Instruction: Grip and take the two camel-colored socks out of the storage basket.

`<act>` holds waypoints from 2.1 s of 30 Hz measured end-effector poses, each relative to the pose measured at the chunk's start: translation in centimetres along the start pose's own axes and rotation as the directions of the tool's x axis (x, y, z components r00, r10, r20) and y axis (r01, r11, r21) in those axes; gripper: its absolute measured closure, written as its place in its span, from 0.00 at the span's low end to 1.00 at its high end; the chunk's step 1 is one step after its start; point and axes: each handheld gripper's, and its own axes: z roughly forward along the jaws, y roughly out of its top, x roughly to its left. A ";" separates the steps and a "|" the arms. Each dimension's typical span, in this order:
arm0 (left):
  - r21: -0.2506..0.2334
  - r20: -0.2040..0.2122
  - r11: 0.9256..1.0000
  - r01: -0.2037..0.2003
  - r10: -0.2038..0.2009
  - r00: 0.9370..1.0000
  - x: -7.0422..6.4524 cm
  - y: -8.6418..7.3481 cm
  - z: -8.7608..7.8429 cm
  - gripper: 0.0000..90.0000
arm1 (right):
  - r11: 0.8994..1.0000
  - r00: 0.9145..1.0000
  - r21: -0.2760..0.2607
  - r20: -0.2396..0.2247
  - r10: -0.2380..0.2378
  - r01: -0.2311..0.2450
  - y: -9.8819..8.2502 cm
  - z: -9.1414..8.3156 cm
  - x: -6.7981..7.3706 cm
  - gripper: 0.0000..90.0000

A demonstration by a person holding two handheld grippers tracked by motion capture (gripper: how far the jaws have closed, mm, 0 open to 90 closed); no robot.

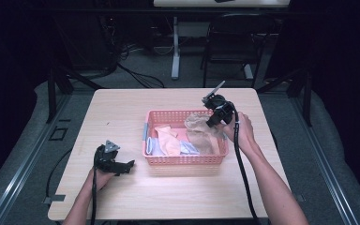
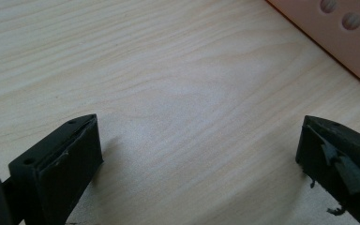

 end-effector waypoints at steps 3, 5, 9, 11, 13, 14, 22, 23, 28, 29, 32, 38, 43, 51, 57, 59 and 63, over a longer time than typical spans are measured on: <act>0.000 0.000 1.000 -0.001 0.001 1.000 0.0 0.0 0.0 0.00 | 1.000 1.000 -0.016 0.003 -0.007 0.007 -0.1 -0.9 -0.1 0.95; 0.001 0.000 1.000 0.001 -0.001 1.000 0.0 0.0 0.0 0.00 | 1.000 1.000 -0.020 -0.001 -0.008 0.008 -0.2 -1.5 -0.2 0.95; 0.000 0.000 1.000 0.000 0.000 1.000 0.0 0.0 0.0 0.00 | 0.999 1.000 -0.042 0.008 0.005 -0.005 -0.6 -2.8 -0.4 0.95; 0.000 0.000 1.000 0.000 0.000 1.000 0.0 0.0 0.0 0.00 | 0.999 1.000 -0.043 0.010 0.002 -0.001 -0.7 -3.1 -0.5 0.95; 0.001 0.000 1.000 0.000 0.000 1.000 0.0 0.0 0.0 0.00 | 0.998 1.000 -0.055 0.014 0.007 -0.006 -1.0 -3.6 -0.7 0.95; 0.001 0.000 1.000 0.001 -0.001 1.000 0.0 0.0 0.0 0.00 | 0.998 1.000 -0.057 0.015 0.010 -0.009 -1.2 -3.8 -0.9 0.95; 0.000 0.000 1.000 0.000 0.000 1.000 0.0 0.0 0.0 0.00 | 0.996 0.998 -0.074 0.037 0.045 -0.042 -3.0 -6.0 -2.4 0.95; 0.000 0.000 1.000 0.000 0.000 1.000 0.0 0.0 0.0 0.00 | 0.995 0.997 -0.086 0.042 0.061 -0.057 -3.6 -6.4 -2.7 0.95; 0.000 -0.001 1.000 0.001 -0.001 1.000 0.0 0.0 0.0 0.00 | 0.994 0.995 -0.079 0.058 0.076 -0.071 -4.9 -7.0 -3.6 0.95; 0.000 -0.001 1.000 0.000 0.000 1.000 0.0 0.0 0.0 0.00 | 0.992 0.994 -0.093 0.059 0.088 -0.082 -5.2 -7.0 -3.7 0.95; 0.000 -0.001 1.000 0.000 0.000 1.000 0.0 0.0 0.0 0.00 | 0.991 0.993 -0.092 0.053 0.103 -0.098 -5.8 -7.2 -4.1 0.95; 0.000 -0.001 1.000 0.000 0.000 1.000 0.0 0.0 0.0 0.00 | 0.987 0.989 -0.098 0.065 0.132 -0.125 -7.3 -7.5 -5.0 0.95; 0.000 -0.001 1.000 0.001 -0.001 1.000 0.0 0.0 0.0 0.00 | 0.986 0.985 -0.076 0.074 0.157 -0.152 -8.7 -7.4 -5.6 0.95; 0.000 -0.001 1.000 0.000 0.000 1.000 0.0 0.0 0.0 0.00 | 0.975 0.973 -0.054 0.071 0.218 -0.215 -11.2 -6.2 -7.4 0.95; 0.000 -0.001 1.000 0.001 -0.001 1.000 0.0 0.0 0.0 0.00 | 0.962 0.958 -0.015 0.092 0.272 -0.272 -13.0 -5.1 -9.3 0.95; 0.000 -0.001 1.000 0.001 -0.001 1.000 0.0 0.0 0.0 0.00 | 0.959 0.954 0.000 0.104 0.281 -0.282 -13.4 -4.6 -9.6 0.95; -0.001 0.000 1.000 0.005 -0.005 1.000 0.0 0.0 0.0 0.00 | 0.952 0.949 0.030 0.093 0.301 -0.304 -14.0 -3.6 -10.0 0.95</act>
